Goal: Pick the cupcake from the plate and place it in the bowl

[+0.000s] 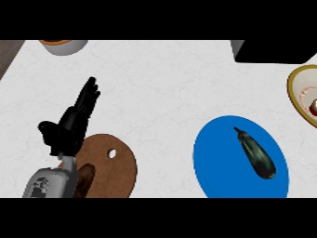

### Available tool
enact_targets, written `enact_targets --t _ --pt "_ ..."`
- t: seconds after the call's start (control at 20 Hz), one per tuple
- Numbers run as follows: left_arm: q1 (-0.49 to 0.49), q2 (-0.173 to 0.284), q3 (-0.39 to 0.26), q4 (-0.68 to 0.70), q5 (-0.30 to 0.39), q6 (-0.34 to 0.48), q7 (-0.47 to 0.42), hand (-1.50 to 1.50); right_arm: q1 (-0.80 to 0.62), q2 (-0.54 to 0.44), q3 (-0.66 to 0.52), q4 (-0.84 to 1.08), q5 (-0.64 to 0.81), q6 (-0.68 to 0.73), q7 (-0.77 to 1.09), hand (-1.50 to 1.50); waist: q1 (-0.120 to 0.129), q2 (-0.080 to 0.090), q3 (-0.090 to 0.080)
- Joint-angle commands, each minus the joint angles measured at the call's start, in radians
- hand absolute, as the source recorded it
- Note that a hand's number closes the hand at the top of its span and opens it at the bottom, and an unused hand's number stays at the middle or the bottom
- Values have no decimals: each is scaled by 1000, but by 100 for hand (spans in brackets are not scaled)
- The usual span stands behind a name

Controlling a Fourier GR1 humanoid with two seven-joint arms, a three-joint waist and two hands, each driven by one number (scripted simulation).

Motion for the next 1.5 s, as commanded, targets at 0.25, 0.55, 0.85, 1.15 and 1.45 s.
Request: enact_targets --t 0.25,0.55,0.85,1.15,1.45 --pt "24 11 19 24 19 -22 -45 0 -24 -51 -155 2 -174 9 -222 -150 -10 -5 -1" --pt "46 6 18 33 -3 1 -81 0 -27 -83 -211 31 -269 79 -167 -150 -17 -9 -3" --pt "60 33 32 -24 28 -32 -24 0 52 -151 -280 27 -389 263 -174 -150 -27 -13 -3" --pt "30 16 26 21 -5 -3 -36 0 169 -186 -293 50 -455 407 -265 -150 -24 -9 -2" --pt "14 35 41 -13 12 -22 23 0 259 -127 -239 -55 -501 453 -281 -150 -29 -14 -4"
